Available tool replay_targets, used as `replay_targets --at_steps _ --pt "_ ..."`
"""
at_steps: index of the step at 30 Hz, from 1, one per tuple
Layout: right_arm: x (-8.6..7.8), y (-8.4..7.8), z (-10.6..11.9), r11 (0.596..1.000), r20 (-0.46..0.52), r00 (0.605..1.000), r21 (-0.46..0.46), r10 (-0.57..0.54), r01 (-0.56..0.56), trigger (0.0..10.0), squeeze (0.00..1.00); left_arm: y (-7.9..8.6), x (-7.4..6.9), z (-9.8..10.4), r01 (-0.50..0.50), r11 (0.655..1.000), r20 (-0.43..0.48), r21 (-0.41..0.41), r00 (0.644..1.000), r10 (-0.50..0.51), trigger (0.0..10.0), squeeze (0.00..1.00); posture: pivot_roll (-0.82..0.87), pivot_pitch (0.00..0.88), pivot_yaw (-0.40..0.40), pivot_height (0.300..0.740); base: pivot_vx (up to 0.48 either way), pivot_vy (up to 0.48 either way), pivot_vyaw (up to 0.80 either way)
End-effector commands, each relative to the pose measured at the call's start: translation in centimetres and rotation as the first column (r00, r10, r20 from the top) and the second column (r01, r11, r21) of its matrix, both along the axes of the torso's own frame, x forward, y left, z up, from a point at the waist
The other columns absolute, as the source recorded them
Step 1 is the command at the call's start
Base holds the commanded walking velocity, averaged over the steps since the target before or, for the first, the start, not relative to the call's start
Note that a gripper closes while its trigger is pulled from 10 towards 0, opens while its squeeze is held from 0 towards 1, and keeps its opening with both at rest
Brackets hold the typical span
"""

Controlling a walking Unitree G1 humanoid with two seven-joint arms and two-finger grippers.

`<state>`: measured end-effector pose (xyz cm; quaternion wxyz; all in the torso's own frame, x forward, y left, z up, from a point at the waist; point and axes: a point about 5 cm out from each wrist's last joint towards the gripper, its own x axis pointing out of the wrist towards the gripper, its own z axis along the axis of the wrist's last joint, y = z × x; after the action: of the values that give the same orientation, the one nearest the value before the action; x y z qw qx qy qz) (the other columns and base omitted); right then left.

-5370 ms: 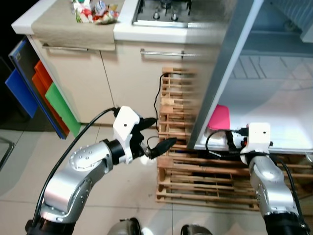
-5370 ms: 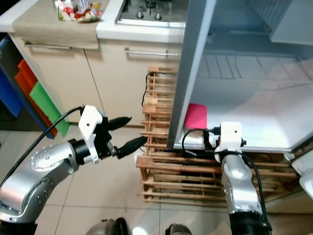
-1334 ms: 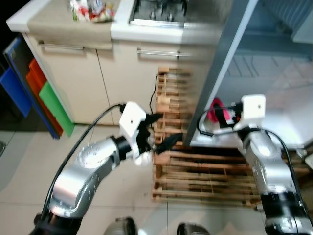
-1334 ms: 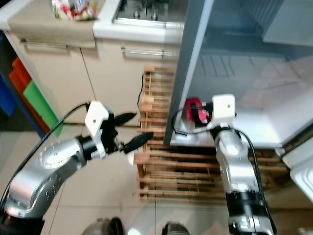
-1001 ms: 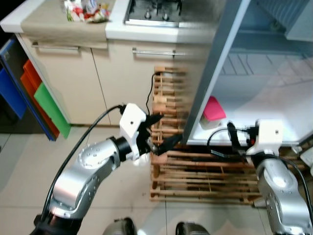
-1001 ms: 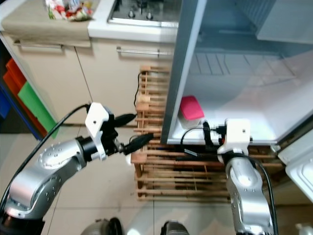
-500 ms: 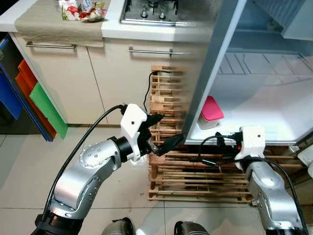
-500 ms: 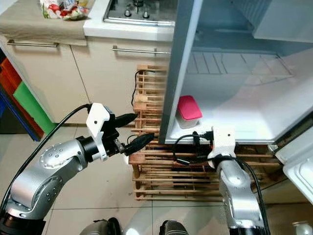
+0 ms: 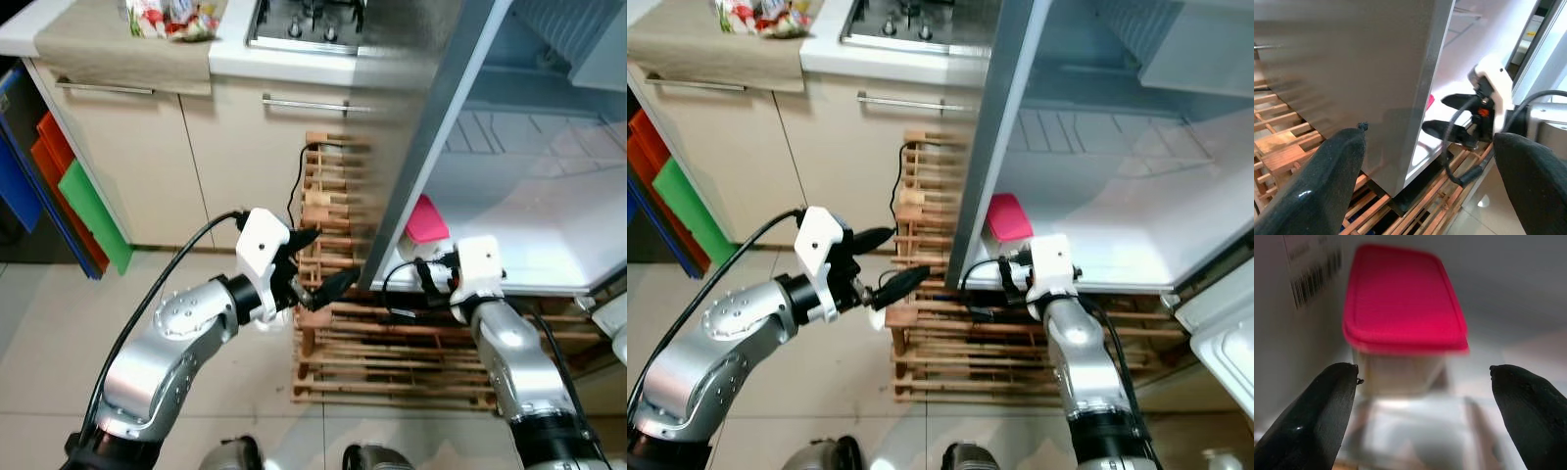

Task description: Restocking fridge

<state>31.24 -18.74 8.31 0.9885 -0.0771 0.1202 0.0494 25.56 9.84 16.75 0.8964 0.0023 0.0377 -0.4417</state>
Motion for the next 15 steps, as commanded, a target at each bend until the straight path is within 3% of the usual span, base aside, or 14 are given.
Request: replay_targets --at_steps 1,9,15 --pt "0.3 -0.2 0.0 1.000 0.012 1.000 -0.014 -0.008 0.008 10.0 0.00 0.1 -0.2 0.3 -0.003 1.000 0.018 0.006 1.000 0.003 10.0 0.00 -0.08 0.110 -0.078 0.740 0.000 0.000 0.00" --pt "2.3 0.4 1.4 1.000 0.092 0.996 0.004 -0.013 0.012 10.0 0.00 -0.1 -0.1 0.3 -0.011 1.000 0.022 0.006 1.000 0.011 10.0 0.00 -0.08 0.118 -0.082 0.740 0.000 0.000 0.00" --pt "1.2 -0.8 3.8 0.999 0.222 0.974 0.023 -0.050 0.046 10.0 0.00 0.0 -0.1 0.2 -0.016 1.000 0.020 0.006 1.000 0.016 10.0 0.00 -0.09 0.122 -0.081 0.740 0.000 0.000 0.00"
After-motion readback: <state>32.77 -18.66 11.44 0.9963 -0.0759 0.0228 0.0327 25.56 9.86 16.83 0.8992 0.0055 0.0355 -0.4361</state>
